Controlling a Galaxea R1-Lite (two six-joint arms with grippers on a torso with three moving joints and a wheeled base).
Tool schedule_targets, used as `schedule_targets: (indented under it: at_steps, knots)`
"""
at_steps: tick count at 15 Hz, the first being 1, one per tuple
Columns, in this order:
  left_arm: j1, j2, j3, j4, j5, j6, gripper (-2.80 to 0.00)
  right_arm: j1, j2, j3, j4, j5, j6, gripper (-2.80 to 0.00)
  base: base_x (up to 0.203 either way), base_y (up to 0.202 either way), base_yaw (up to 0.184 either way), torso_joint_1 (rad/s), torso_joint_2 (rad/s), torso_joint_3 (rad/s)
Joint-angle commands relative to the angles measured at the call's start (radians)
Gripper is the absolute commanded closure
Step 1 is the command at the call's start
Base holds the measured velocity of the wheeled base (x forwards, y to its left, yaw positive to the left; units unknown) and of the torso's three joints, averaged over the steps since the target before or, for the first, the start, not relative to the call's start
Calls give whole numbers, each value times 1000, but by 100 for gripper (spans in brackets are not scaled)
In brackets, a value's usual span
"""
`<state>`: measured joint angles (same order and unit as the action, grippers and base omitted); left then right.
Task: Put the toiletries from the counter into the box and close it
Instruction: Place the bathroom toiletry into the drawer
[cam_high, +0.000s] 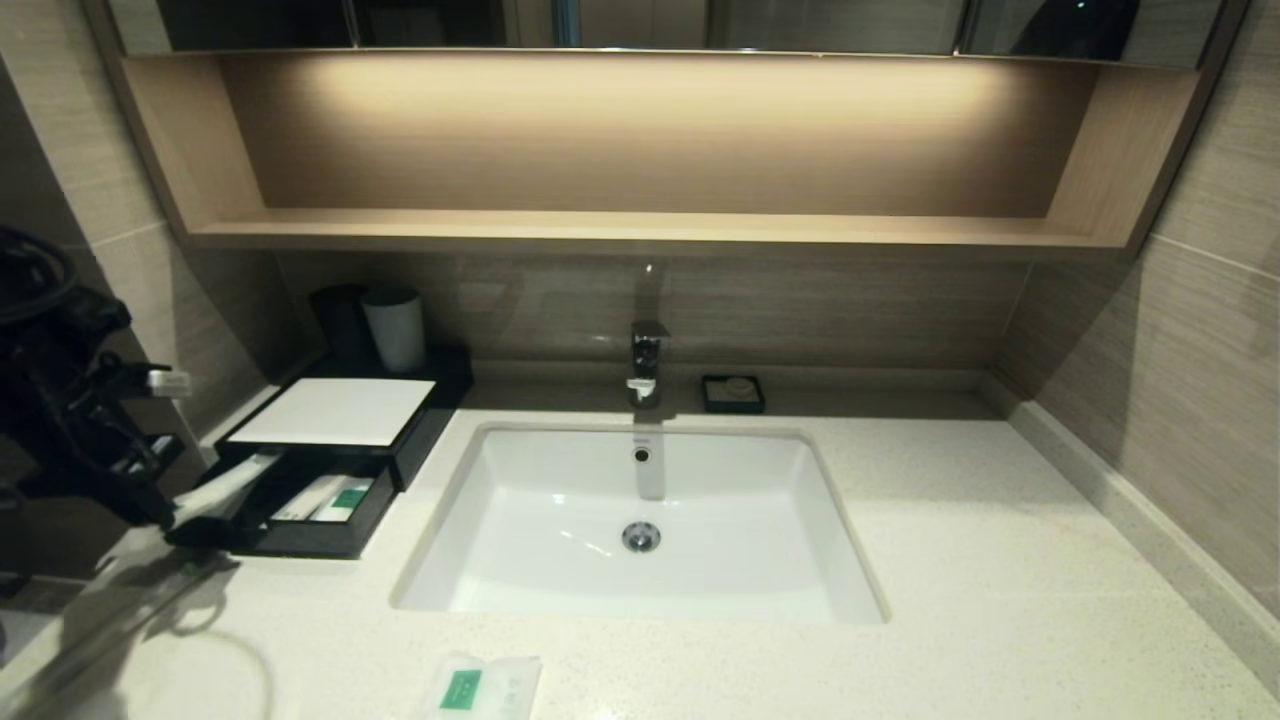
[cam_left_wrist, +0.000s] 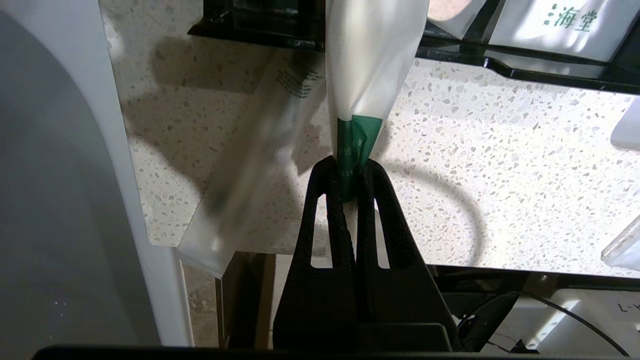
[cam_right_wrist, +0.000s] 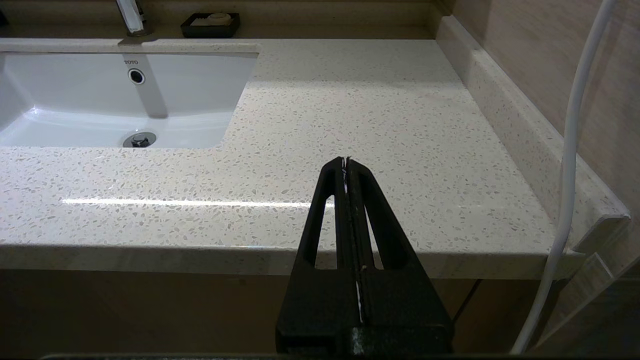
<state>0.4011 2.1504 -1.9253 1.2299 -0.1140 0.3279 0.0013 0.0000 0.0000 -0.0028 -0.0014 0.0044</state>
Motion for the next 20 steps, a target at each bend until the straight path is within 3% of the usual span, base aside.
schedule_targets:
  at_steps: [1,20]
  knots:
    - [1,6,0,-6,9,2,0,0,0,2,0,0,0,0,0,0,0,0,0,0]
    - [-37,48,-1,-114,17,-6,0,0,0,2,0,0,0,0,0,0,0,0,0,0]
